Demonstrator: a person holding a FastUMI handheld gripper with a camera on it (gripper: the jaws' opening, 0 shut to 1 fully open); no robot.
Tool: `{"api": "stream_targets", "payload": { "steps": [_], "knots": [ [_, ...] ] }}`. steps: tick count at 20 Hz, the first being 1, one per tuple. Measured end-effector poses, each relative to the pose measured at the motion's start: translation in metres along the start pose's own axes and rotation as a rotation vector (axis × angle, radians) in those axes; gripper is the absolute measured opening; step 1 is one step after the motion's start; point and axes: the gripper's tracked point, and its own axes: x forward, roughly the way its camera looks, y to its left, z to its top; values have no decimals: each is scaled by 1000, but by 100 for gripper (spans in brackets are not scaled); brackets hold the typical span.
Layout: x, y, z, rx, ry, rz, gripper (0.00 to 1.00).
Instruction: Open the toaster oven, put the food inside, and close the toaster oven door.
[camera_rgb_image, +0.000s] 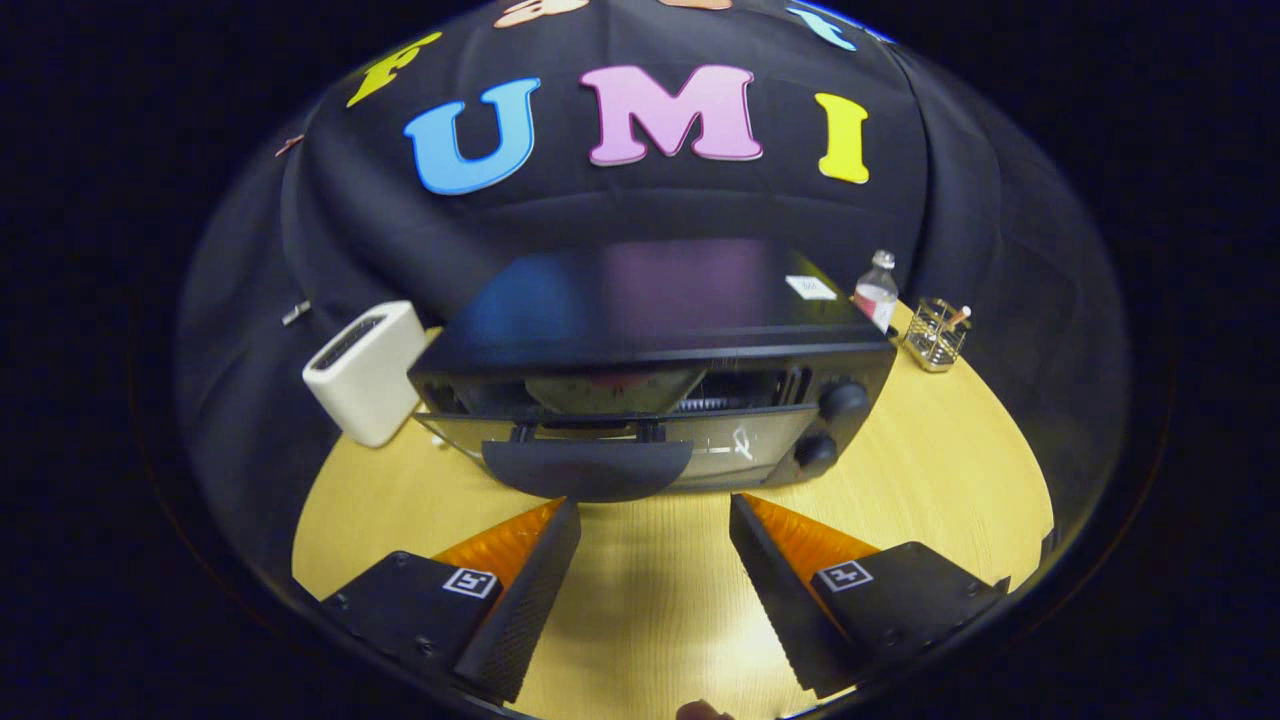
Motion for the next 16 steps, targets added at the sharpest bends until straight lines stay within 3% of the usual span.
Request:
{"api": "stream_targets", "payload": {
  "steps": [4,10,16],
  "knots": [
    [-40,-11,63,52,-163,-8,99],
    [-123,-77,146,-17,-403,-108,98],
    [-213,-128,175,-49,-581,-207,98]
  ]
}}
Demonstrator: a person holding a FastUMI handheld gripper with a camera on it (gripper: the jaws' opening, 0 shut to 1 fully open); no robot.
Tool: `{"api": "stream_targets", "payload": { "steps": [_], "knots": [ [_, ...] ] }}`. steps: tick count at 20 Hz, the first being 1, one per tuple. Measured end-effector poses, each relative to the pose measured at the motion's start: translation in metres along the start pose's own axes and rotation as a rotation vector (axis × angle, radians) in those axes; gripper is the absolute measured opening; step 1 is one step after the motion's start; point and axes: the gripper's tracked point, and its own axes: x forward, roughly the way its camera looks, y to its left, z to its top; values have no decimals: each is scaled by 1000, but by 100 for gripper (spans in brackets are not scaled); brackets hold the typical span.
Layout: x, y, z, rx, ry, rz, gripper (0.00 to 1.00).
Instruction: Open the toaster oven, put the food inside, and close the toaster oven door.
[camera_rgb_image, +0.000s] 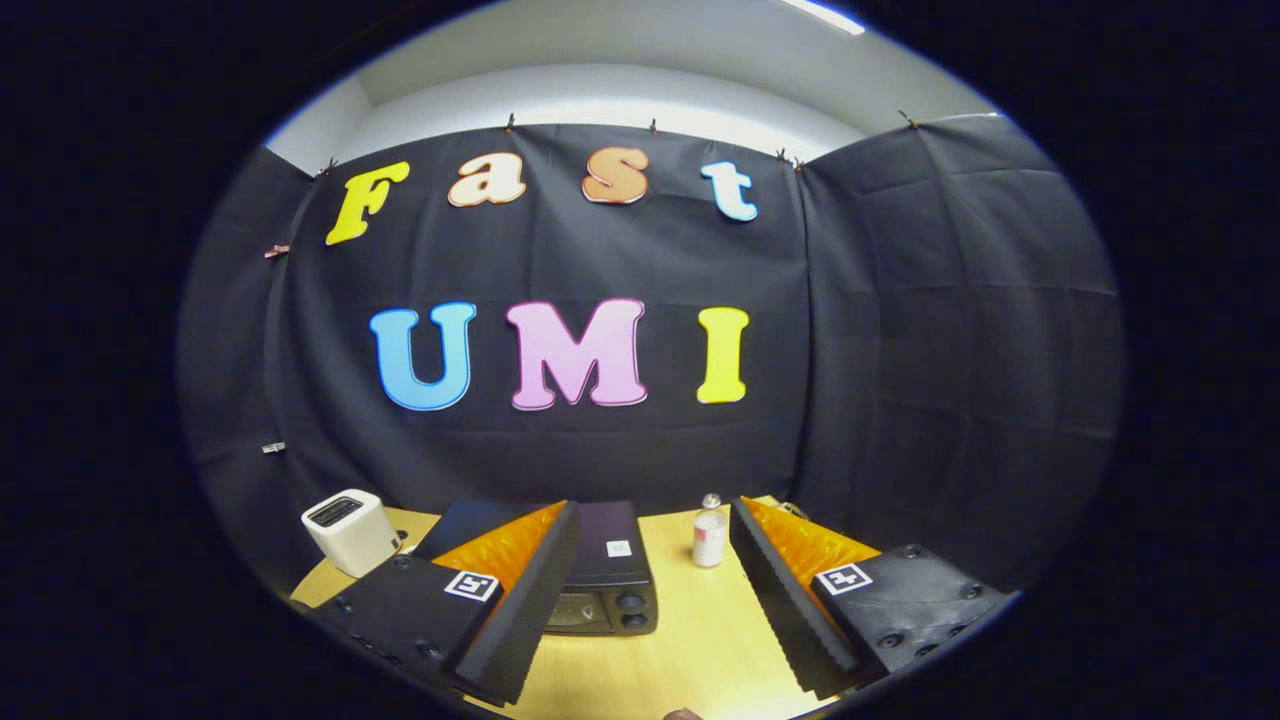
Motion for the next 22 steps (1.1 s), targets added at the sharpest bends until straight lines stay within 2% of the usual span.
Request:
{"api": "stream_targets", "payload": {
  "steps": [5,15,22],
  "knots": [
    [-21,-11,15,7,-65,-20,98],
    [-10,24,14,22,-51,66,98],
    [1,28,20,52,-31,85,98]
  ]
}}
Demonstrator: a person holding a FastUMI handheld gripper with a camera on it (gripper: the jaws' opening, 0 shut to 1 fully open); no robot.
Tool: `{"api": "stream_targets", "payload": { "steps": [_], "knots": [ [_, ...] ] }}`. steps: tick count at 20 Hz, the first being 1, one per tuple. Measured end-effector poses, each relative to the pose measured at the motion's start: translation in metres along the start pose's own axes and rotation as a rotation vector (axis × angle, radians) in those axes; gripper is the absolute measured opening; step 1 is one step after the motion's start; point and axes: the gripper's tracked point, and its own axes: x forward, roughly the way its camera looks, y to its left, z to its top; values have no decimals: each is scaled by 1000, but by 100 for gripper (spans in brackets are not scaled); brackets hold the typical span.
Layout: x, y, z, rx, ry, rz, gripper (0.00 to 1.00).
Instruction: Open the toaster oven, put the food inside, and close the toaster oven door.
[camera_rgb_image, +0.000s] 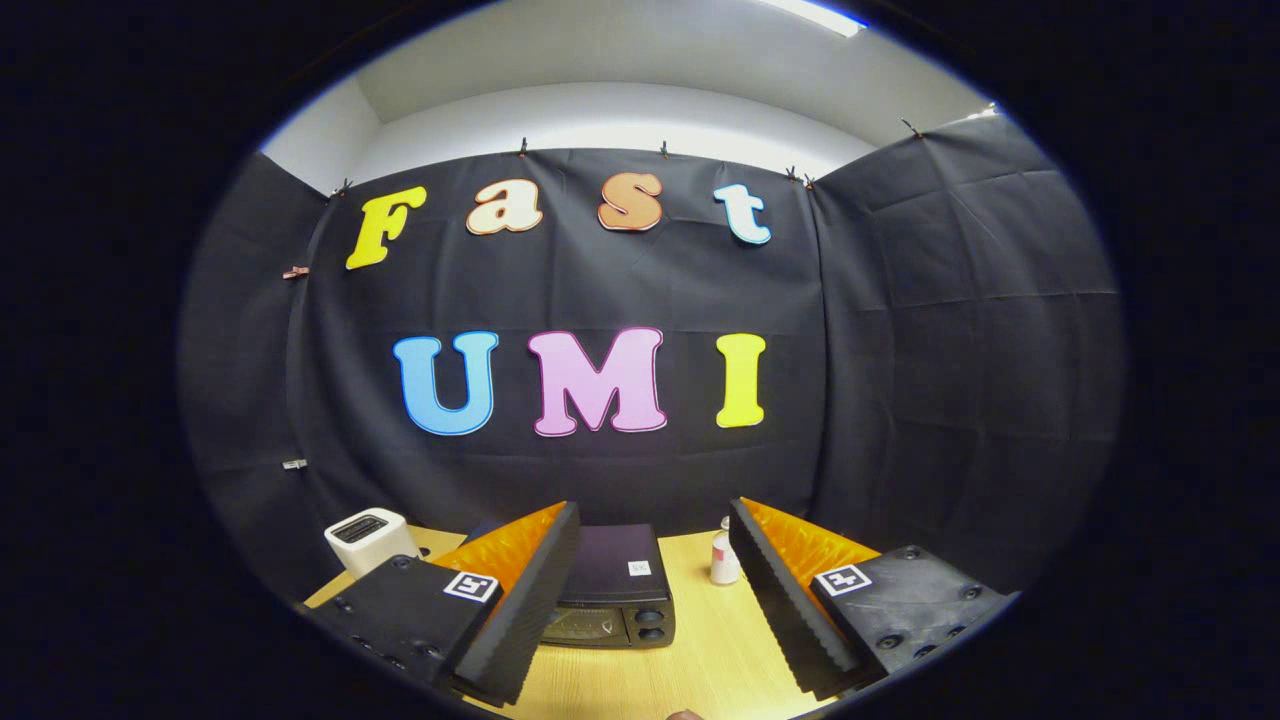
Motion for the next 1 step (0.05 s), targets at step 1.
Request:
{"api": "stream_targets", "payload": {
  "steps": [1],
  "knots": [
    [2,0,1,2,-1,1,98]
  ]
}}
